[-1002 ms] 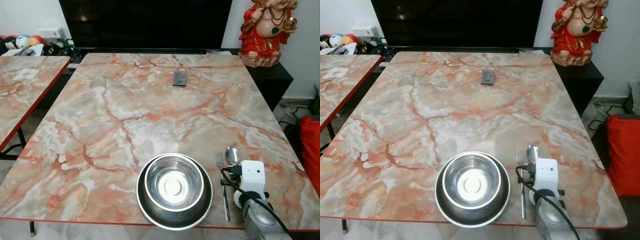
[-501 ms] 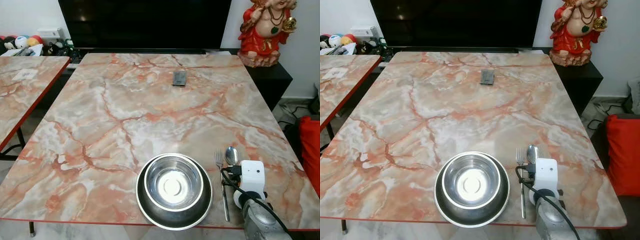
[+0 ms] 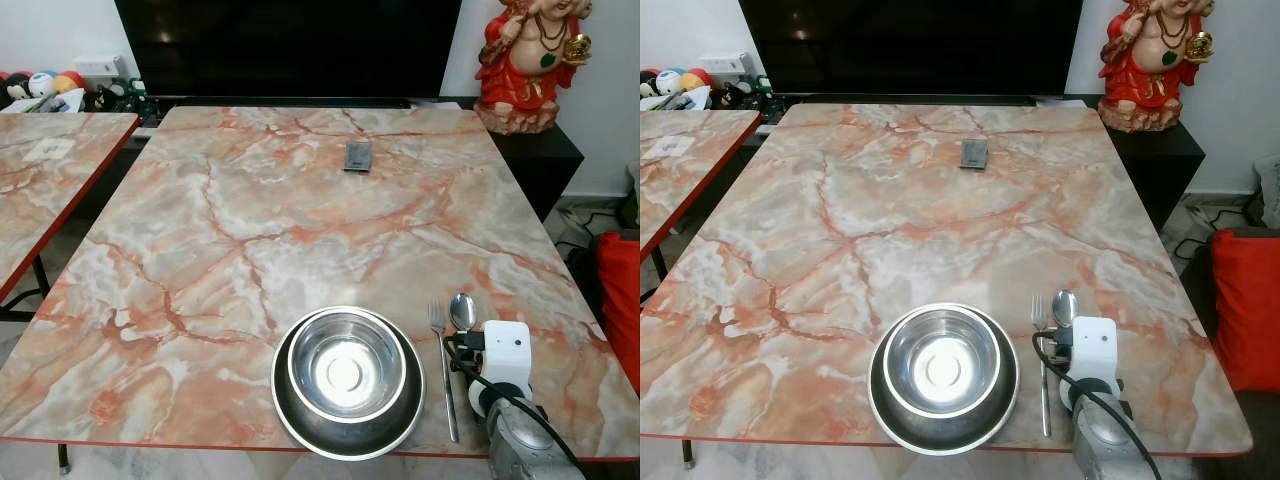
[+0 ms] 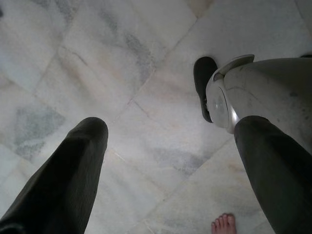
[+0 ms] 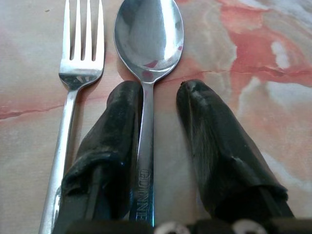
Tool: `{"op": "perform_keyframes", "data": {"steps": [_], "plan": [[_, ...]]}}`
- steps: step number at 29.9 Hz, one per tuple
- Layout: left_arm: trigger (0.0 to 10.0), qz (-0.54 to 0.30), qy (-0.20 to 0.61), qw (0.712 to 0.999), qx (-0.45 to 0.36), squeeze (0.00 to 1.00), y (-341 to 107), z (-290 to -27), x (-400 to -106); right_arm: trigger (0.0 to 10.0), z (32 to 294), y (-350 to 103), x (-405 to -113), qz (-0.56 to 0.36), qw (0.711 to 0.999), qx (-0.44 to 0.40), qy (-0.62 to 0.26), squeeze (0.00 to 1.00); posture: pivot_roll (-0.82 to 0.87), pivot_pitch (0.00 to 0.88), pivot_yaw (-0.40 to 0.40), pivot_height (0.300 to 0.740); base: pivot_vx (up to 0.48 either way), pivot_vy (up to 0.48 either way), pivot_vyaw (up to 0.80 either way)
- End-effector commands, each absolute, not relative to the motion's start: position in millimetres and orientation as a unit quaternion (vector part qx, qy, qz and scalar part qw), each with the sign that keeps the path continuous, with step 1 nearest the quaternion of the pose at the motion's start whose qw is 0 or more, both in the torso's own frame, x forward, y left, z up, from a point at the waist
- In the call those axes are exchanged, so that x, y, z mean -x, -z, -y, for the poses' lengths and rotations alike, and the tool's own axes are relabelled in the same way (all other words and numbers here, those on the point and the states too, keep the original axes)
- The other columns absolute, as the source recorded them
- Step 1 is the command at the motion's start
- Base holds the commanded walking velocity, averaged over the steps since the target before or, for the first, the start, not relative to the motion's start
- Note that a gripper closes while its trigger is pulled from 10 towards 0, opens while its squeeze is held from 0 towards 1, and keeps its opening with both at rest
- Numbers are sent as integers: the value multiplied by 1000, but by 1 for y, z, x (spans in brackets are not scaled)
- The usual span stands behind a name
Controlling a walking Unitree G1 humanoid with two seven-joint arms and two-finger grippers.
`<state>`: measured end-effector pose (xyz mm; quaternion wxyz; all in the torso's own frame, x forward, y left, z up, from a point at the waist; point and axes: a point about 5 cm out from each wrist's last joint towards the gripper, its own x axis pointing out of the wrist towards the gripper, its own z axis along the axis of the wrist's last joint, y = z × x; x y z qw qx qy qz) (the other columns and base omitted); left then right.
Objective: Setting the table
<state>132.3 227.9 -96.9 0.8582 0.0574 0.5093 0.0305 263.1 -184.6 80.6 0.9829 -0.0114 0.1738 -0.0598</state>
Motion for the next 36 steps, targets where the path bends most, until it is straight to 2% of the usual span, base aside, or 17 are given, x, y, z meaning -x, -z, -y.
{"op": "perform_keyframes", "data": {"steps": [1,22,36], "plan": [[10000,-522,-30,850,-65,0,99,-232,-125,10000,183,-81,-263,-178,982,13,57,0,-39,120,14,740,0,0,0],[10000,-522,-30,850,-65,0,99,-232,-125,10000,184,-84,-262,-178,982,15,66,0,-41,119,12,740,0,0,0],[10000,-522,-29,850,-67,0,99,-232,-125,10000,182,-73,-258,-225,972,30,59,0,-39,121,13,740,0,0,0]]}}
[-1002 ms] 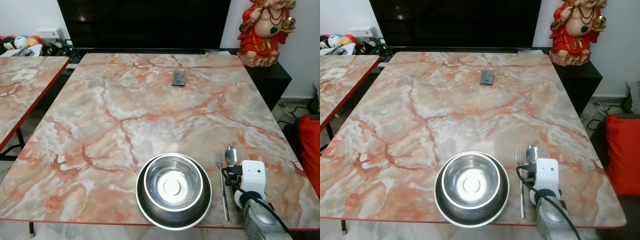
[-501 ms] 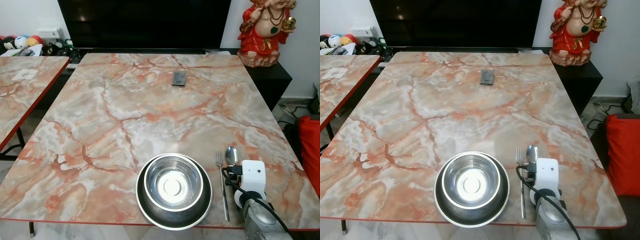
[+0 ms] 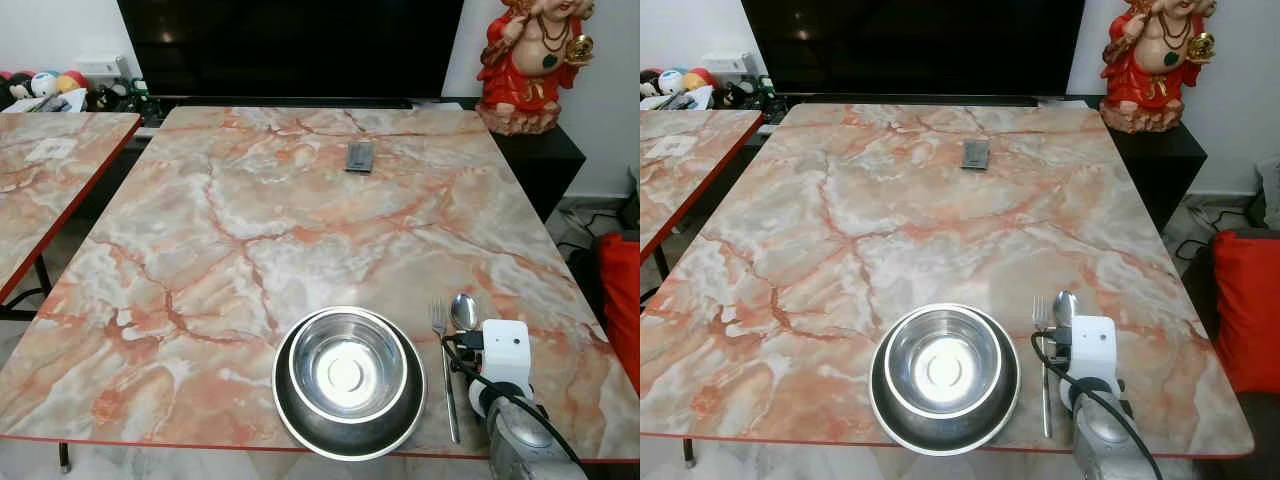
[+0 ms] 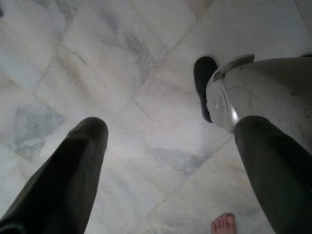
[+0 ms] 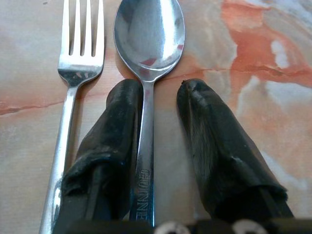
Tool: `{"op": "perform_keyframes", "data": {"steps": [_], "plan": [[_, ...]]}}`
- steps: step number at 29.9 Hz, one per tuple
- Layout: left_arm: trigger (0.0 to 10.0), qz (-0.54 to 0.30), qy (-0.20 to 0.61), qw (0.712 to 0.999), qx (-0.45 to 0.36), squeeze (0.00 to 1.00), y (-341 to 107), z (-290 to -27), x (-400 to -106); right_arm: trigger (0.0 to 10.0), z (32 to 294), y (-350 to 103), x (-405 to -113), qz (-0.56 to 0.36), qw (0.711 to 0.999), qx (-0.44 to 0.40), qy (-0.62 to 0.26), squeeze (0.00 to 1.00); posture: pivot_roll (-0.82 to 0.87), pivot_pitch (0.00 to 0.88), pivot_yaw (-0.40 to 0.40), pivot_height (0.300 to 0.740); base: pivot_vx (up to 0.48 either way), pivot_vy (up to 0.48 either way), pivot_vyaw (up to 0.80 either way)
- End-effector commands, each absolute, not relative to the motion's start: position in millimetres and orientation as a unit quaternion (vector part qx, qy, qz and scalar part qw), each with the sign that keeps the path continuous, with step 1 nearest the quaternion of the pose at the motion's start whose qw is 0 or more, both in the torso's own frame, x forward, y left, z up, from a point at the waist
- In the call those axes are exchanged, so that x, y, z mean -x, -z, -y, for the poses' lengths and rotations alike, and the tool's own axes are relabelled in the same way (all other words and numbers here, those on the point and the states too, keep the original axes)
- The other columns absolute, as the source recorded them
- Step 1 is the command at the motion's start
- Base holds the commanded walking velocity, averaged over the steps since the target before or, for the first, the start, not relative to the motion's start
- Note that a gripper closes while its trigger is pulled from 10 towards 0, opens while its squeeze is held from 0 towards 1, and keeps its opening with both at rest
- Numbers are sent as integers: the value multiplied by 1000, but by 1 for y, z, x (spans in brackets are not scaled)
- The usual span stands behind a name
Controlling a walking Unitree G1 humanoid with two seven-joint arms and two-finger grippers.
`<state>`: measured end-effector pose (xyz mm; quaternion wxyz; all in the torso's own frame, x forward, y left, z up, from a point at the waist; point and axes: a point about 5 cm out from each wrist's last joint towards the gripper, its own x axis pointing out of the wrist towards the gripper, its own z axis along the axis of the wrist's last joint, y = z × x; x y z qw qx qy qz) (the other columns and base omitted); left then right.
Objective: Setting the table
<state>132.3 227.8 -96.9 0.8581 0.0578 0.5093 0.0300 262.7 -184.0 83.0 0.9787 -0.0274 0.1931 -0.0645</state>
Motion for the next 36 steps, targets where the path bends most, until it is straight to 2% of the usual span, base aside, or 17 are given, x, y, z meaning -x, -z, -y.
{"op": "perform_keyframes", "data": {"steps": [1,7,10,12,23,36], "plan": [[10000,-522,-29,850,-67,0,99,-232,-125,10000,182,-73,-258,-225,972,30,59,0,-39,121,13,740,0,0,0],[10000,-522,-29,850,-67,0,98,-232,-125,10000,181,-72,-257,-228,972,26,57,0,-39,120,13,740,0,0,0],[10000,-522,-29,850,-68,0,98,-232,-125,10000,177,-89,-264,-154,986,-23,56,0,-40,121,14,740,0,0,0],[10000,-522,-29,850,-68,0,98,-233,-125,10000,177,-93,-266,-136,988,-34,61,0,-40,121,14,740,0,0,0],[10000,-522,-29,850,-67,0,98,-232,-125,10000,191,-82,-259,-167,981,2,100,0,-38,120,13,740,0,0,0],[10000,-522,-29,850,-67,0,98,-232,-125,10000,192,-84,-258,-168,980,10,105,0,-38,120,13,740,0,0,0]]}}
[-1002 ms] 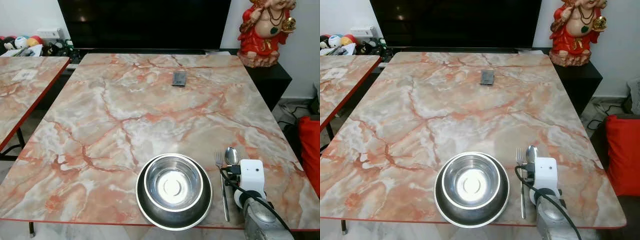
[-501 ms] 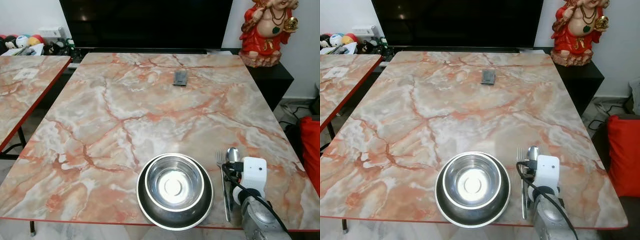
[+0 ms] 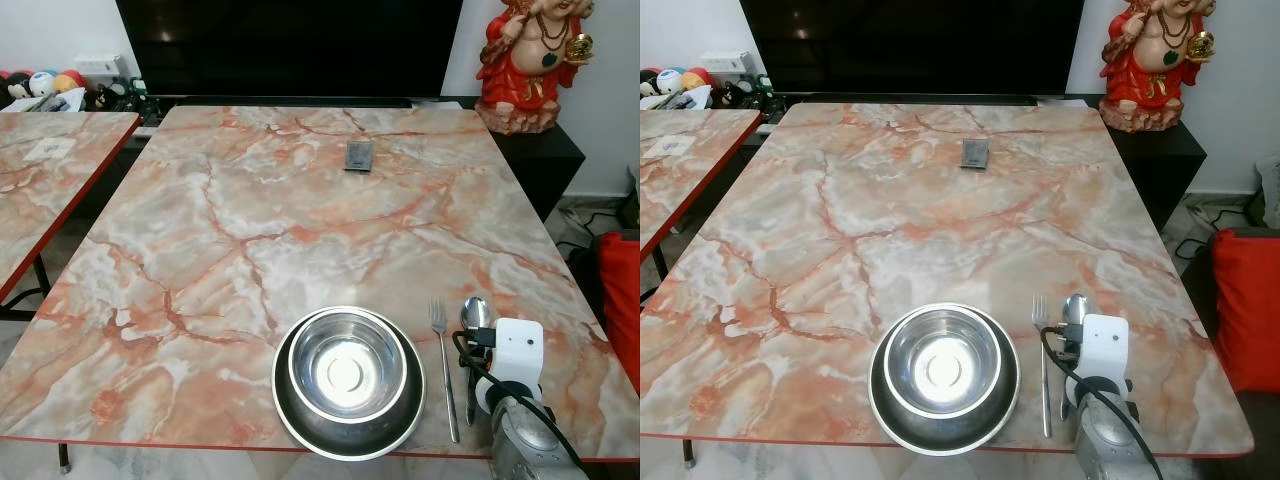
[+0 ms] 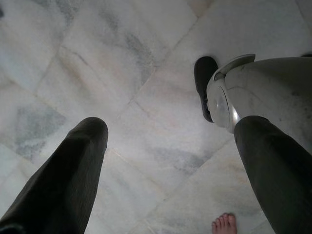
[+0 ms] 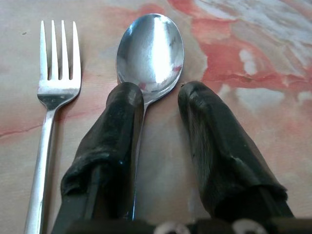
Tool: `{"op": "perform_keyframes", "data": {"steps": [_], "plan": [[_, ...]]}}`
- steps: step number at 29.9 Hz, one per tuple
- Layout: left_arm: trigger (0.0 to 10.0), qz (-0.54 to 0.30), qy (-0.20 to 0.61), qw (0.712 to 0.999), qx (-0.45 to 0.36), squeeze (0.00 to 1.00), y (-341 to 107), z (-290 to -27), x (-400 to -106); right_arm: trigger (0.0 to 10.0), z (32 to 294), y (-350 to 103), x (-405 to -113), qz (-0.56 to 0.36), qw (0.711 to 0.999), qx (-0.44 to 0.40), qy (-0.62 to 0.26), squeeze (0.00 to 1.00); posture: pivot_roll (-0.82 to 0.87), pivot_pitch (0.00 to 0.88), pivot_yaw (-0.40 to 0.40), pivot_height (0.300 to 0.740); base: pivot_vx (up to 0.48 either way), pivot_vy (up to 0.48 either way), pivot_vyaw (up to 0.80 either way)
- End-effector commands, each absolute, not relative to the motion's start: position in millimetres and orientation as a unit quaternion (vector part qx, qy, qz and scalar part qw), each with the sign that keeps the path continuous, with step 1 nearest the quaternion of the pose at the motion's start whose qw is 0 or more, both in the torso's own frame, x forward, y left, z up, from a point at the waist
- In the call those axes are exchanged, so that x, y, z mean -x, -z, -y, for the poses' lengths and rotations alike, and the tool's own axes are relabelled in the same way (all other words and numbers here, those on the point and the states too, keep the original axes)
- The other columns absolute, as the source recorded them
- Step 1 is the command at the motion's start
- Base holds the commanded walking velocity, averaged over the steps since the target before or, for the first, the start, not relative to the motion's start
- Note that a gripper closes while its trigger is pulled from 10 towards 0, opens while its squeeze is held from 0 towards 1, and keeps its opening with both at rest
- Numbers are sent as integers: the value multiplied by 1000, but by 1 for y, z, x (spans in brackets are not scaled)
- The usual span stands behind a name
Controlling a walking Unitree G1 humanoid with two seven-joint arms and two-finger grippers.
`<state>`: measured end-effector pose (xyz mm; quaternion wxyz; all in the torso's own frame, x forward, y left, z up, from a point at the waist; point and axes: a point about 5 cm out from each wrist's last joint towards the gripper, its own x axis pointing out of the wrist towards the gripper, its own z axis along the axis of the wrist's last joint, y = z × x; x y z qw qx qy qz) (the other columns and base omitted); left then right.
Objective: Setting the table
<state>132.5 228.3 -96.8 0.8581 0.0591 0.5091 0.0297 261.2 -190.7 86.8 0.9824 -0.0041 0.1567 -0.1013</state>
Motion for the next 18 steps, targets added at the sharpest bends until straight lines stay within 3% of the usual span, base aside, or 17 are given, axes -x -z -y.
{"op": "perform_keyframes", "data": {"steps": [1,18], "plan": [[10000,-522,-29,850,-67,0,98,-232,-125,10000,192,-85,-259,-166,981,9,104,0,-38,120,13,740,0,0,0],[10000,-522,-29,850,-67,0,98,-232,-125,10000,190,-112,-266,-69,992,-27,105,0,-43,111,12,740,0,0,0]]}}
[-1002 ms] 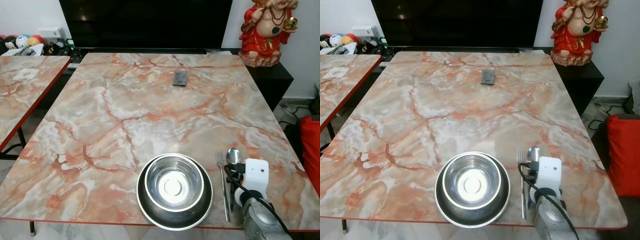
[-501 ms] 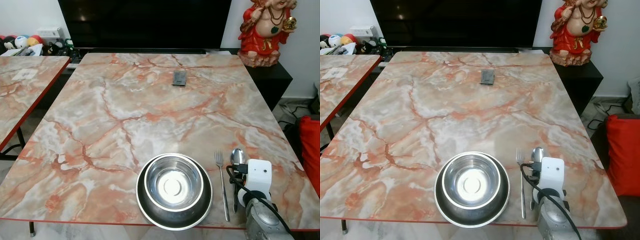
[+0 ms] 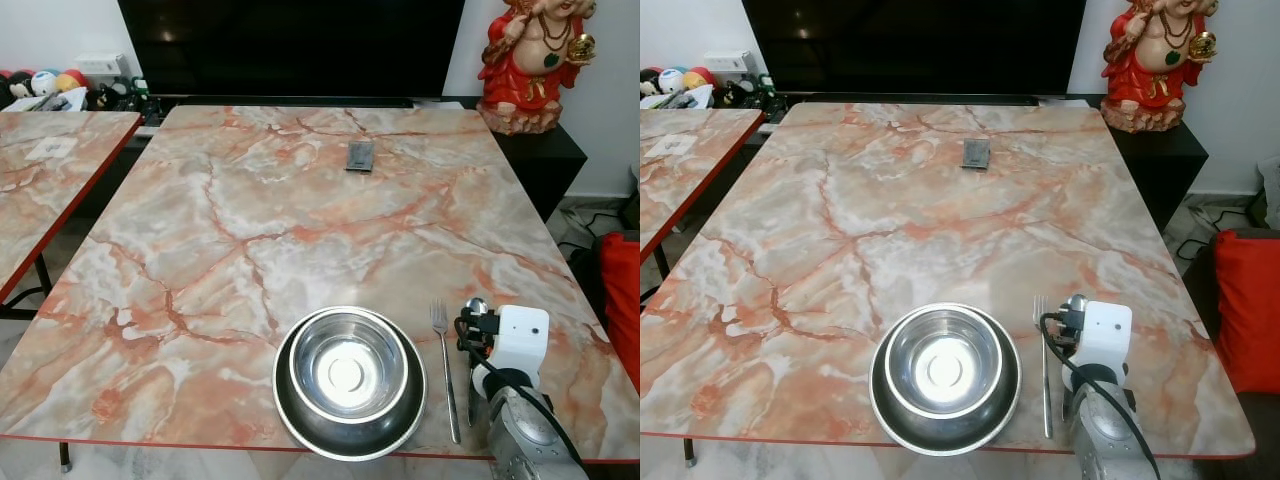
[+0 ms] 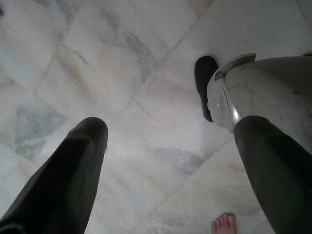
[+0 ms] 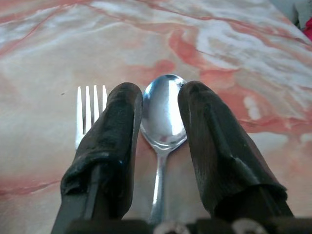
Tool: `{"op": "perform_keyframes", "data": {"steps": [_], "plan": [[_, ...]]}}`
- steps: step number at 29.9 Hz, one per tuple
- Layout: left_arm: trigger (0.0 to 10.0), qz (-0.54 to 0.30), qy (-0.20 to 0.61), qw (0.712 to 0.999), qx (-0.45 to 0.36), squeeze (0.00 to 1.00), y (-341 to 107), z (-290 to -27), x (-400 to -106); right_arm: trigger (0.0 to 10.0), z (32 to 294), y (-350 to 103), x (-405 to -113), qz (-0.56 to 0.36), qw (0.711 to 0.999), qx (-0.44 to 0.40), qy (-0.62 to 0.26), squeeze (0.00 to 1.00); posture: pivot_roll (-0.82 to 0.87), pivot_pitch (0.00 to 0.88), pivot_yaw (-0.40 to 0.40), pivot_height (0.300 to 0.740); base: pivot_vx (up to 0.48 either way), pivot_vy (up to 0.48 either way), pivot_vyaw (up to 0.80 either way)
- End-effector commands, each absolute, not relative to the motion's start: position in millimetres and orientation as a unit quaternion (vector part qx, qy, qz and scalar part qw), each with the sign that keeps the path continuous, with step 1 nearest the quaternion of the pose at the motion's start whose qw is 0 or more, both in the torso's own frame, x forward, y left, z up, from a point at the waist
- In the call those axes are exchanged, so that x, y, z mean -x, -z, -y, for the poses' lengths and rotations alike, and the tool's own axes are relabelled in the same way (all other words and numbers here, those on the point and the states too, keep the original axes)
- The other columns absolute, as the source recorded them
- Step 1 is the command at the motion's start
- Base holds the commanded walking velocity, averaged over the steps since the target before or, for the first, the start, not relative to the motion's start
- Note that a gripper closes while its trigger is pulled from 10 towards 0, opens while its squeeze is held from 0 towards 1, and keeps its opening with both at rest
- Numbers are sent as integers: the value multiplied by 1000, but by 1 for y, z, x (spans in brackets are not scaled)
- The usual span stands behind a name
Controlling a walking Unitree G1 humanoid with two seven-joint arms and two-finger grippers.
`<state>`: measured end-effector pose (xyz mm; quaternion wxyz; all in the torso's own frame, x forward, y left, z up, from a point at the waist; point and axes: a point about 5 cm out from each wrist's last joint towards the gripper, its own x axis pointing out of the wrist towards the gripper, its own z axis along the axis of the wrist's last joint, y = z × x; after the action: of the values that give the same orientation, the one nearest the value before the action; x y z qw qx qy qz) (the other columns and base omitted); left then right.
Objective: Setting the table
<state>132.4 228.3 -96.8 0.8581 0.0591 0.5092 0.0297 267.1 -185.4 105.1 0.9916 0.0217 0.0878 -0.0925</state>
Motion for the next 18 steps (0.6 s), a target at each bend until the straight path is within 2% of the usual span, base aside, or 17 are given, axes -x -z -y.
{"op": "perform_keyframes", "data": {"steps": [1,7,18], "plan": [[10000,-522,-30,850,-67,0,99,-233,-125,10000,191,-114,-266,-54,992,-29,111,0,-44,108,13,740,0,0,0],[10000,-519,-33,851,-66,0,98,-233,-125,10000,191,-130,-273,3,994,-22,103,0,-52,85,16,740,0,0,0],[10000,-512,-35,856,-62,0,97,-231,-129,10000,186,-141,-286,41,997,-13,71,0,-66,22,16,740,0,0,0]]}}
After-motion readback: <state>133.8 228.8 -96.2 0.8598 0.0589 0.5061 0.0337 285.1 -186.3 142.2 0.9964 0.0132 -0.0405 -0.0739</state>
